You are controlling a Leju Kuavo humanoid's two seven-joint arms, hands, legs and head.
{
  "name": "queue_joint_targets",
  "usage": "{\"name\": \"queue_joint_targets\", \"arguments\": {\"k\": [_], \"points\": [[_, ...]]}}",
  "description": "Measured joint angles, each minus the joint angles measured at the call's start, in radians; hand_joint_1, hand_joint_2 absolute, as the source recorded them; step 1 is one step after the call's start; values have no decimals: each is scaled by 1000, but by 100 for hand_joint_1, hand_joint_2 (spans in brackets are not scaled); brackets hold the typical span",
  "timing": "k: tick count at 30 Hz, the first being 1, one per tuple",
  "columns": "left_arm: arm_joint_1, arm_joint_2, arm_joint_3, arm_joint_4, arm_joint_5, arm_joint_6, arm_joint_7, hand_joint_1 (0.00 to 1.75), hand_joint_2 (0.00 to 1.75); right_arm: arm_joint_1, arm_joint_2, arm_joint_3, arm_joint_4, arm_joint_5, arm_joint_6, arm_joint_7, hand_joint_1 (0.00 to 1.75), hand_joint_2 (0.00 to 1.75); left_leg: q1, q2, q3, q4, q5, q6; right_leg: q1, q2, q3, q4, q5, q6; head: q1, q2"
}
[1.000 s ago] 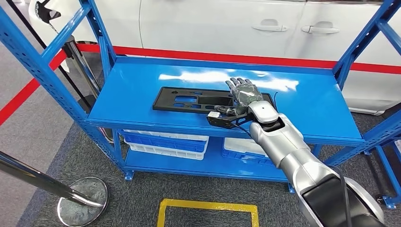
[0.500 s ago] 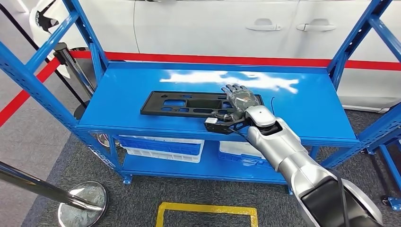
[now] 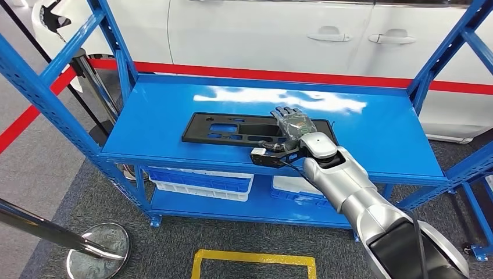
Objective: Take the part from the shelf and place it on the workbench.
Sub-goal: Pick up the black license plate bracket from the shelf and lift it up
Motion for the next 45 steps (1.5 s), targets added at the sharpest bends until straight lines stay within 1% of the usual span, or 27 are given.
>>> {"name": "queue_joint_targets", "arguments": {"k": [1, 2, 4, 6, 7, 11, 13, 15, 16, 17, 18, 19, 21, 22, 24, 26, 28, 29, 30, 31, 32, 33, 35, 36, 37, 40, 45], "points": [[0, 0, 0, 0, 0, 1, 1, 0, 0, 4, -1, 1, 2, -3, 0, 0, 0, 0, 0, 0, 0, 1, -1, 0, -3, 0, -20, 34, -4, 3, 0, 0], [0, 0, 0, 0, -1, 2, 1, 0, 0, 7, -1, 2, 5, -6, 0, 0, 0, 0, 0, -1, 0, 4, -3, 0, -6, -1, -22, 32, 12, 5, 0, 0], [0, -1, 0, 0, -2, 3, 2, 0, 0, 8, -1, 4, 7, -11, 1, -1, 0, 0, 1, -2, 1, 12, -9, -5, -12, -3, 24, -75, 81, 6, 0, 0], [0, -2, 1, 0, -2, 4, 4, 0, 0, 5, 0, 7, 9, -15, 3, -4, 0, 0, -1, -3, -1, 21, -17, -15, -10, -4, 78, -189, 121, 2, 0, 0], [0, -2, 1, 0, -3, 4, 4, 0, 0, 4, 1, 9, 10, -17, 4, -6, 0, 0, -3, -3, -3, 23, -19, -21, -7, -3, 90, -215, 124, -1, 0, 0], [-1, -3, 1, 0, -4, 4, 3, 0, 0, 4, 6, 15, 18, -29, 7, -11, 0, 0, 1, -2, -6, 33, -29, -42, -7, -1, 98, -229, 126, -23, -1, 0], [-1, -3, 1, 0, -6, 5, 3, 0, 0, 4, 9, 19, 22, -33, 7, -14, 0, 0, 3, -1, -41, 110, -74, -50, -9, -3, 103, -235, 128, -35, -2, 0], [-1, -3, 1, 0, -8, 7, 4, 0, 0, 7, 10, 25, 28, -39, 8, -19, 0, 0, 3, -1, -105, 239, -130, -54, -6, -4, 104, -235, 127, -41, -2, 0], [0, -3, 1, 0, -9, 8, 4, 0, 0, 10, 10, 28, 31, -43, 8, -21, 0, 44, 3, -1, -128, 283, -141, -55, -4, -4, 104, -235, 126, -42, -2, 0], [1, -3, 2, 0, -10, 8, 4, 0, 0, 13, 11, 30, 34, -45, 8, -23, 0, 87, 3, -1, -135, 292, -132, -55, -3, -4, 104, -234, 126, -42, -2, 0], [1, -3, 2, 0, -10, 9, 5, 0, 0, 15, 11, 31, 36, -47, 8, -24, 0, 131, 3, -1, -122, 262, -106, -54, -3, -4, 105, -233, 125, -42, -2, 0], [2, -4, 2, 0, -10, 9, 5, 0, 0, 16, 11, 32, 37, -48, 8, -24, 0, 175, 3, -1, -93, 201, -70, -50, -3, -3, 106, -232, 124, -41, -2, 0], [1, -3, 2, 0, -10, 9, 6, 0, 0, 16, 13, 33, 39, -49, 8, -25, 0, 175, 0, -1, -33, 75, -22, -42, 0, -2, 105, -228, 121, -35, -2, 0], [0, -3, 2, 0, -10, 9, 6, 0, 0, 17, 13, 33, 40, -50, 9, -26, 0, 175, -2, -2, -17, 39, -14, -38, 1, -2, 104, -227, 120, -30, -2, 0], [-1, -3, 2, 0, -10, 9, 6, 0, 0, 18, 15, 35, 43, -52, 9, -27, 0, 175, -7, -3, -11, 23, -13, -30, 3, -2, 104, -228, 121, -20, -1, 0], [-1, -4, 2, 0, -10, 10, 7, 0, 0, 18, 17, 36, 45, -55, 9, -27, 0, 87, -4, -2, -6, 15, -7, -19, 1, -2, 103, -223, 114, -10, -1, 0], [-1, -4, 3, 0, -10, 11, 7, 0, 0, 18, 18, 37, 47, -58, 9, -27, 0, 87, 1, -1, -2, 7, -2, -8, -1, -3, 76, -158, 72, -2, 0, 0], [-1, -4, 4, 0, -10, 11, 7, 0, 0, 19, 18, 39, 49, -60, 10, -27, 0, 131, 0, -1, -2, 6, -2, -5, -2, -3, 48, -99, 40, 1, 0, 0], [-1, -4, 5, 0, -10, 12, 7, 0, 0, 21, 18, 40, 51, -61, 10, -27, 41, 175, 0, -1, -3, 7, -2, -3, -3, -3, 16, -32, 11, 3, 0, 0], [-1, -4, 6, 0, -10, 12, 7, 0, 0, 25, 18, 42, 54, -61, 11, -27, 85, 175, -1, -1, -3, 7, -3, -3, -4, -3, -10, 19, -4, 5, 0, 0], [-1, -4, 7, 0, -10, 12, 7, 0, 0, 28, 18, 43, 56, -61, 11, -27, 128, 175, -1, -2, -3, 9, -3, -3, -5, -3, -21, 39, -1, 6, 0, 0], [-1, -4, 8, 0, -10, 12, 7, 0, 0, 30, 18, 45, 59, -62, 12, -27, 172, 175, 0, -2, -3, 11, -5, -3, -6, -4, -13, 22, 21, 7, 0, 0], [-2, -5, 9, 0, -10, 12, 7, 0, 0, 30, 19, 47, 62, -62, 12, -25, 174, 175, 0, -3, -4, 20, -10, -5, -14, -4, 46, -101, 84, 18, 0, 0], [-2, -4, 10, 0, -10, 13, 8, 0, 0, 29, 20, 48, 62, -62, 11, -23, 173, 175, -2, -4, -7, 29, -15, -7, -17, -2, 75, -159, 103, 25, 0, 0], [-2, -3, 10, 0, -10, 14, 8, 0, 0, 28, 20, 49, 63, -62, 11, -22, 172, 175, -6, -5, -11, 35, -19, -9, -18, 1, 93, -197, 111, 23, -1, 0], [-2, -3, 10, 0, -10, 16, 9, 0, 0, 27, 24, 49, 66, -62, 9, -21, 172, 175, -10, -7, -14, 40, -23, -15, -13, 6, 99, -213, 109, 3, -2, 0], [-2, -5, 10, 0, -10, 16, 10, 0, 0, 24, 27, 49, 67, -62, 5, -18, 174, 175, -8, -6, -8, 30, -18, -23, -10, 6, 100, -213, 110, -1, -2, 0]]}}
